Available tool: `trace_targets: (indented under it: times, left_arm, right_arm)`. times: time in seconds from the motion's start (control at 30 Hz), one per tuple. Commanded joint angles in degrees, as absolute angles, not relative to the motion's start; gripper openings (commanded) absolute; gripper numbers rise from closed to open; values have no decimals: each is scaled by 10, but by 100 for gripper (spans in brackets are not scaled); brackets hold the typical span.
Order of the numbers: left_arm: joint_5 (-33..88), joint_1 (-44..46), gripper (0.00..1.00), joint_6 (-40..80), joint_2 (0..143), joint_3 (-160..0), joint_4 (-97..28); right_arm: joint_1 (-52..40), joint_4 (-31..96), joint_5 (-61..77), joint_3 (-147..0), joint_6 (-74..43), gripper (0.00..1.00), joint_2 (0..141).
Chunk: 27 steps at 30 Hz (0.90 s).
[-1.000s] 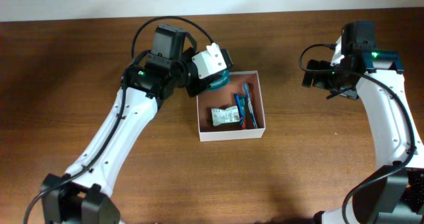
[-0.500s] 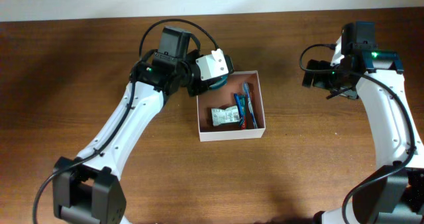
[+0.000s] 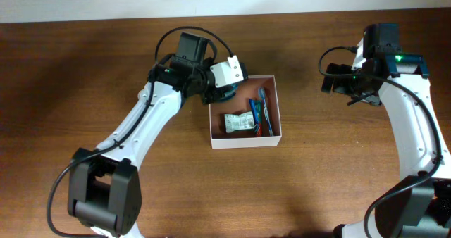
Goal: Pack container
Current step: 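Lower the Listerine bottle into the box's left side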
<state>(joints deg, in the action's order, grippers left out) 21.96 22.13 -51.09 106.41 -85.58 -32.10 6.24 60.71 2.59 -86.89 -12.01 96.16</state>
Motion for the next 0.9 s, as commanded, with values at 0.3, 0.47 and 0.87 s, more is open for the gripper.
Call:
trace_targets:
  times: [0.3,0.47,0.87]
  left_arm:
    - [201,218,67,-523,1073,-873,-306]
    - [201,218,78,-519,1073,-873,-296]
    - [158,218,80,-493,1073,-873,-268]
  right_arm:
    - [65,607,21,-873,-123,98,959]
    - [65,607,21,-873,-123,98,959]
    - [65,607,21,-873,-123,98,959]
